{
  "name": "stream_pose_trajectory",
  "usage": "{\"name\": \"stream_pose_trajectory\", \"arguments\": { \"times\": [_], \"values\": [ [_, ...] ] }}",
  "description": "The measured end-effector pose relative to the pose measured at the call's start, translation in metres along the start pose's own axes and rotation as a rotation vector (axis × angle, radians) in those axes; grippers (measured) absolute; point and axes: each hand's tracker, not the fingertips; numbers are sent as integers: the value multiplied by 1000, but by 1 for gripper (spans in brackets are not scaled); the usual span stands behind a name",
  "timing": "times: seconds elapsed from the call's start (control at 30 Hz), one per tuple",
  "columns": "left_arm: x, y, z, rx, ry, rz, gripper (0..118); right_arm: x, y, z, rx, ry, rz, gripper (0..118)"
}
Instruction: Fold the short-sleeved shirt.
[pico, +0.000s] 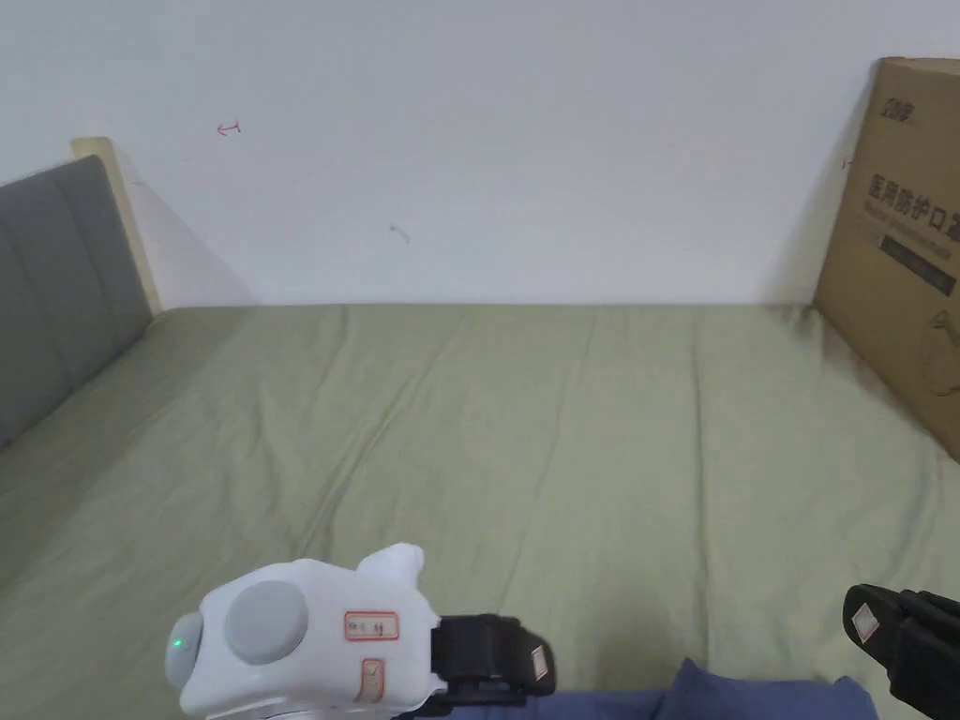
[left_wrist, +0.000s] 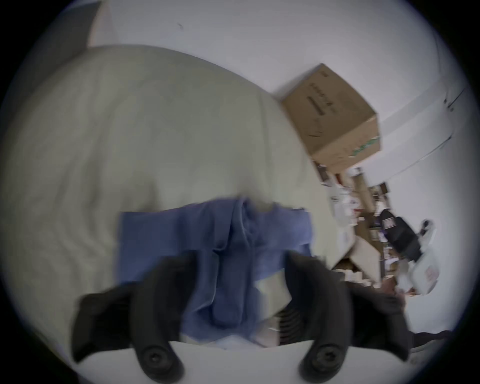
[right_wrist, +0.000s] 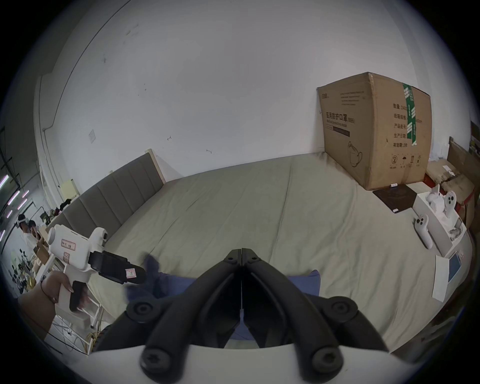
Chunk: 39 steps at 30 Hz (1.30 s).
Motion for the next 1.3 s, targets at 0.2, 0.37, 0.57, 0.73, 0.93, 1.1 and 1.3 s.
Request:
{"name": "stream_pose_trajectory", "arguments": {
  "times": [0.2, 0.37, 0.57, 0.73, 0.93, 1.1, 1.3],
  "values": [
    [-6, 10, 22, 80, 177, -70, 98, 17, -2, 6, 5, -14, -18, 0],
    [-46, -9, 17, 54, 316, -65, 22, 24, -7, 1, -11, -15, -45, 0],
    [-60, -39, -51, -80, 243, -42, 1, 25, -13, -5, -46, -18, -42, 0],
    [-30, -51, -110, -150, 224, -200, 1, 28, -17, -10, -67, -30, -19, 0],
    [1, -57, -133, -200, 86, -160, 1, 27, -17, -11, -76, -32, -17, 0],
    [2, -48, -87, -125, -104, -63, 1, 23, -14, -11, -73, -12, -4, 0],
    [-74, -25, 25, 98, -158, 88, 2, 14, -12, -14, -62, 5, 10, 0]
  ]
}}
